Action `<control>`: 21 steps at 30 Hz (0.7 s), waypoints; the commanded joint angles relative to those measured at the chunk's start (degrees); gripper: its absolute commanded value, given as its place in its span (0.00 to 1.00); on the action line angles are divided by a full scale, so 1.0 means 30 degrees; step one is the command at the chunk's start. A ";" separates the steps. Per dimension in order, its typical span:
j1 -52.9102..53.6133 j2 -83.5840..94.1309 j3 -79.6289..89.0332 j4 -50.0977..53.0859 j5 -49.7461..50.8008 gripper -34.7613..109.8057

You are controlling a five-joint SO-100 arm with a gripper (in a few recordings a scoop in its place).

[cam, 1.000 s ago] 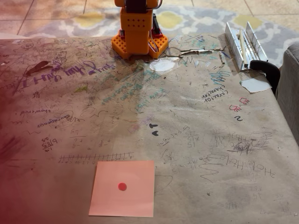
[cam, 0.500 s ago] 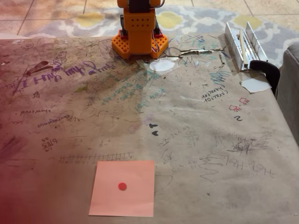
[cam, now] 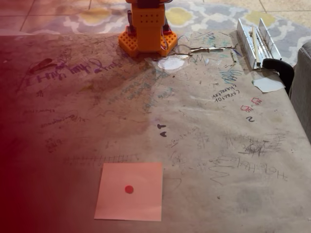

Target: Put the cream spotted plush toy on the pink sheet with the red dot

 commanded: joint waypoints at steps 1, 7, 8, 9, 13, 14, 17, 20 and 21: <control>-0.0264 -0.0879 -0.0586 0.0527 -0.0234 0.24; -0.0146 -0.0908 -0.1348 0.2080 0.0146 0.24; -0.0146 -0.0908 -0.1348 0.2373 0.0205 0.24; -0.0176 -0.0908 -0.1172 0.2578 0.0322 0.24; -0.0410 -0.0908 0.1758 0.2607 0.0205 0.24; -0.0557 -0.0879 0.3691 0.1787 -0.0557 0.24; -0.0879 -0.0762 1.1572 -0.2695 -0.2314 0.24; 0.1553 -0.0879 1.9805 -0.5332 -0.1025 0.35; 0.2549 -0.0937 2.2324 -0.5508 -0.2021 0.46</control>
